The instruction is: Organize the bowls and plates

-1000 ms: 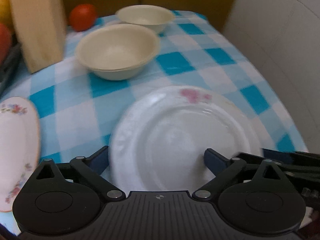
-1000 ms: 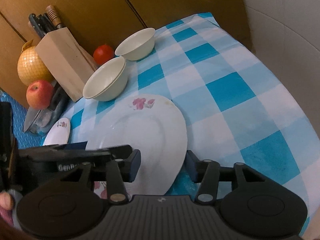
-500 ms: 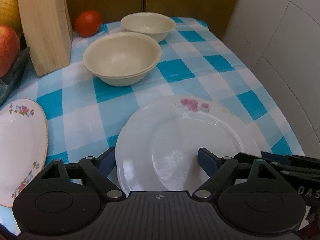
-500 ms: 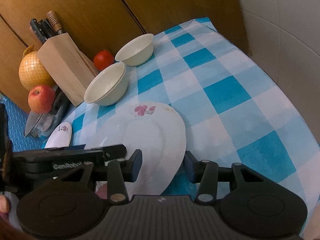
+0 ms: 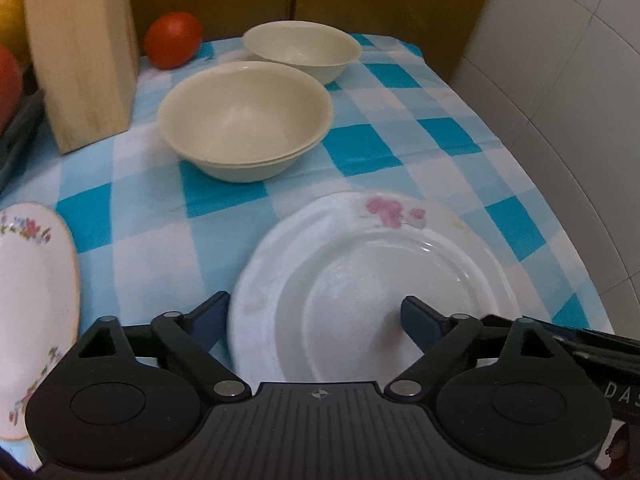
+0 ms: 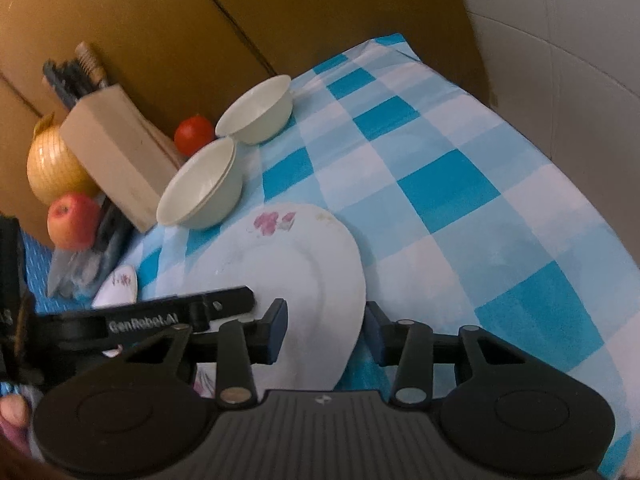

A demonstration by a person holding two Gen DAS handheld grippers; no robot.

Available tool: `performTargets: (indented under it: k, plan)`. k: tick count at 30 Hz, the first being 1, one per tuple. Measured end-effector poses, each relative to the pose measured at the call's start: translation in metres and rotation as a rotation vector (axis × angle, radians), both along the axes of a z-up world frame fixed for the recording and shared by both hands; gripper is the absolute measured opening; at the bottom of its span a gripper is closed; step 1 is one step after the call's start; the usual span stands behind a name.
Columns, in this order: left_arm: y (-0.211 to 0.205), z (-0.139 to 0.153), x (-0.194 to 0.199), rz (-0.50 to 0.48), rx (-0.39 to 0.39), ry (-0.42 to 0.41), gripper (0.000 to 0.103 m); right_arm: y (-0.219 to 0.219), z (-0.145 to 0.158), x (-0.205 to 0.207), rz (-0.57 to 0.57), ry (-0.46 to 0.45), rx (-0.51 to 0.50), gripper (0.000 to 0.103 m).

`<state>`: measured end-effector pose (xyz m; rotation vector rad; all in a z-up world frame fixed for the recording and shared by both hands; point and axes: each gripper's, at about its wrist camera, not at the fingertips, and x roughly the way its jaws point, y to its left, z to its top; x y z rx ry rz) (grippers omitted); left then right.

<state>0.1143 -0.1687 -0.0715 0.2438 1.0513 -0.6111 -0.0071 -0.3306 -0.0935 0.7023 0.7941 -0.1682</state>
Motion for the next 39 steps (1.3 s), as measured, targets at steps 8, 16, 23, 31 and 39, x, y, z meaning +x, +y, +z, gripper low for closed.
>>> performTargets:
  k: [8,16,23,31,39]
  plan:
    - [0.0,0.002,-0.001,0.005,-0.011,0.011,0.088,0.003,0.004,0.0,-0.007,0.019,-0.063,0.04]
    - [0.011,0.008,-0.011,0.011,-0.008,-0.003,0.086,0.011,0.012,-0.006,0.045,-0.007,-0.109,0.039]
    - [0.026,0.019,-0.013,0.048,-0.03,0.0,0.086,0.018,0.022,-0.011,0.07,-0.043,-0.087,0.039]
    - [0.041,0.034,-0.024,0.063,-0.032,-0.026,0.086,0.025,0.029,-0.014,0.098,-0.053,-0.042,0.039]
    - [0.083,0.046,-0.033,0.15,-0.034,-0.041,0.086,0.051,0.034,-0.009,0.21,-0.068,-0.008,0.039]
